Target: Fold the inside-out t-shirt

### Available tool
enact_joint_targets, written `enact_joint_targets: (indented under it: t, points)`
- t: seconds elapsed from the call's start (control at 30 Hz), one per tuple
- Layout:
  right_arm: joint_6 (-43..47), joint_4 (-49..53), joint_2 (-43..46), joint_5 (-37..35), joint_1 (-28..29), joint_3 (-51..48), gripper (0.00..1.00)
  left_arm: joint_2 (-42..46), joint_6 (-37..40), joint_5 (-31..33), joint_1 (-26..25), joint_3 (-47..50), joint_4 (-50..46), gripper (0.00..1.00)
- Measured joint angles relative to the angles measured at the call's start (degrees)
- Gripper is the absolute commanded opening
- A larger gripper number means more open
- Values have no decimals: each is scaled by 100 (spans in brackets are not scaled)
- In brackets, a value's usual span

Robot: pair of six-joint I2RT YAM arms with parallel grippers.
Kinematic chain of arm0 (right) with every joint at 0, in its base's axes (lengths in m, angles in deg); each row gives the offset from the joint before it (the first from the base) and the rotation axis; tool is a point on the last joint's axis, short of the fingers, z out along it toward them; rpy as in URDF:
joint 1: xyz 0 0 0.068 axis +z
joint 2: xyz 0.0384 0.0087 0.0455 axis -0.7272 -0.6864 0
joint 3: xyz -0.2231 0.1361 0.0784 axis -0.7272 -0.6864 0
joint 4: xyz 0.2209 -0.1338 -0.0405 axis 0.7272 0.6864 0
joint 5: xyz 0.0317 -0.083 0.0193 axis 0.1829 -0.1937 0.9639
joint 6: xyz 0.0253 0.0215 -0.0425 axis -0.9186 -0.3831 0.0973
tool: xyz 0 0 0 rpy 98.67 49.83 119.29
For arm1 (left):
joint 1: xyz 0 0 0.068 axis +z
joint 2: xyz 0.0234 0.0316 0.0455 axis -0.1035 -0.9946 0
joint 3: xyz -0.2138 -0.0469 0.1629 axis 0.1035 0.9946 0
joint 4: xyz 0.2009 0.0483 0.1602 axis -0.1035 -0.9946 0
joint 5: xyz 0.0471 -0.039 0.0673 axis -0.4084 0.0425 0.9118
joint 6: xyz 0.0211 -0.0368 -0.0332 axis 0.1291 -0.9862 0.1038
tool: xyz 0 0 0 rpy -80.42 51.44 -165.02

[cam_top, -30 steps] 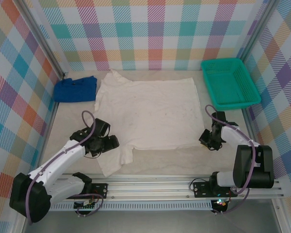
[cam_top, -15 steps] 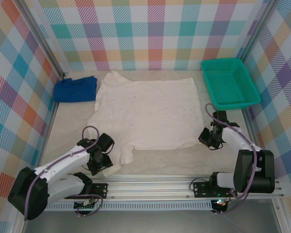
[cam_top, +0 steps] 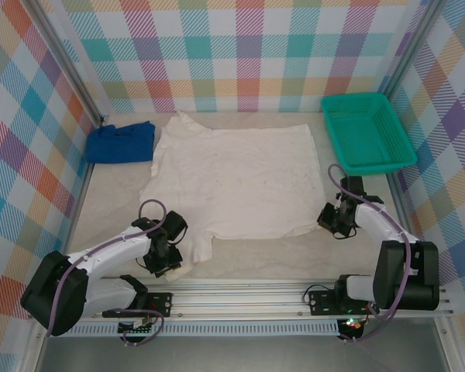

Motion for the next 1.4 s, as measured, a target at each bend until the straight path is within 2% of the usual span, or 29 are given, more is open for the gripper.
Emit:
enact_joint_targets:
  t: [0.23, 0.33, 0.57, 0.73, 0.83, 1.03, 1.4]
  points:
    - [-17, 90, 170, -50, -4, 0, 0, 201, 24, 52, 0, 81, -66, 5]
    - [-74, 166, 317, -63, -4, -2, 0, 455, 4, 37, -4, 138, -48, 0]
    - [-358, 330, 748, -68, -22, -175, 0, 1167, -118, -63, -20, 138, -107, 0]
    - [-599, 625, 1360, -170, -52, -337, 0, 1720, -212, -37, 26, -157, -505, 0]
    - [-629, 695, 1427, -271, -52, -262, 0, 1808, -74, -37, 389, -562, -605, 0]
    - [-463, 667, 584, -411, -52, 424, 0, 1172, 625, -153, 1528, -1255, -236, 0]
    - [68, 343, -935, -382, -52, 1672, 0, 87, 1711, -356, 2564, -2341, 592, 0]
